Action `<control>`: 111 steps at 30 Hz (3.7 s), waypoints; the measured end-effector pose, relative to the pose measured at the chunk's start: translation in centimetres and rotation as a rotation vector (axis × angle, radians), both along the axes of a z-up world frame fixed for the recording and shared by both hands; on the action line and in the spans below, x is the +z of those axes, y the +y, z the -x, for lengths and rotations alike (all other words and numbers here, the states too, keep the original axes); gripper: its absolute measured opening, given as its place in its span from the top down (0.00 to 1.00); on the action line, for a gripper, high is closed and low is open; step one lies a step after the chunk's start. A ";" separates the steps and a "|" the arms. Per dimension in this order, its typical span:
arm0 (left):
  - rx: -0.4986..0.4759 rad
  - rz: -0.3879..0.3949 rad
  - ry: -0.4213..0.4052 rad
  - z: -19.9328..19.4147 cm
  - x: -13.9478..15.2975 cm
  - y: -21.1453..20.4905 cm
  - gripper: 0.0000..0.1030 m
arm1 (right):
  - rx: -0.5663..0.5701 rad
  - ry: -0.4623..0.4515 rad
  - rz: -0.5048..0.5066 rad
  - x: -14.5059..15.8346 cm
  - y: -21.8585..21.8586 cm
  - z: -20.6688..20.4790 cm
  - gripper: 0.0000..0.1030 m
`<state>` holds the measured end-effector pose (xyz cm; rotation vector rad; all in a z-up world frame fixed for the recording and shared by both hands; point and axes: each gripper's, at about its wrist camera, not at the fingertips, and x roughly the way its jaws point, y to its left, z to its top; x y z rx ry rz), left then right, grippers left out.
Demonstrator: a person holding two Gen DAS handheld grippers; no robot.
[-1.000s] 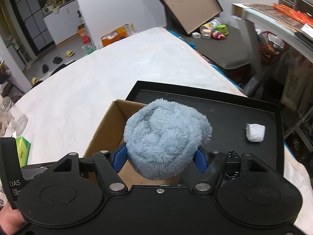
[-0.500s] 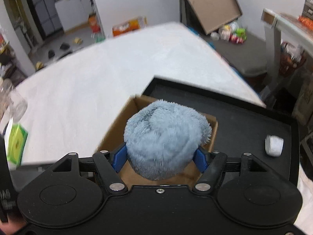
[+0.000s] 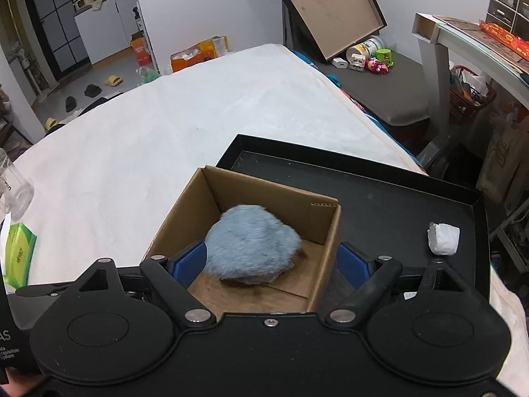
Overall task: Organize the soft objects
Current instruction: 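Move the right gripper to the denim apple cloth and grasp it, then carry the denim cloth with the right gripper and release it into the box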
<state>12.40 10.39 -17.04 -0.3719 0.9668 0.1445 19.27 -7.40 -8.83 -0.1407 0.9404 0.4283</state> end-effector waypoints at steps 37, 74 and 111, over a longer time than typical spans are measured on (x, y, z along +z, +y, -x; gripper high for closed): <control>-0.005 -0.257 0.112 -1.9 0.7 -4.6 0.42 | -0.408 0.166 0.020 -5.4 -14.3 -4.2 0.02; -0.180 -0.578 0.213 -3.5 0.3 -12.2 0.16 | -0.476 0.329 0.055 -12.2 -19.4 -6.0 0.46; -0.138 -0.454 0.134 -2.3 1.8 -10.1 0.14 | -0.386 0.188 0.010 -6.9 -16.6 -2.6 0.52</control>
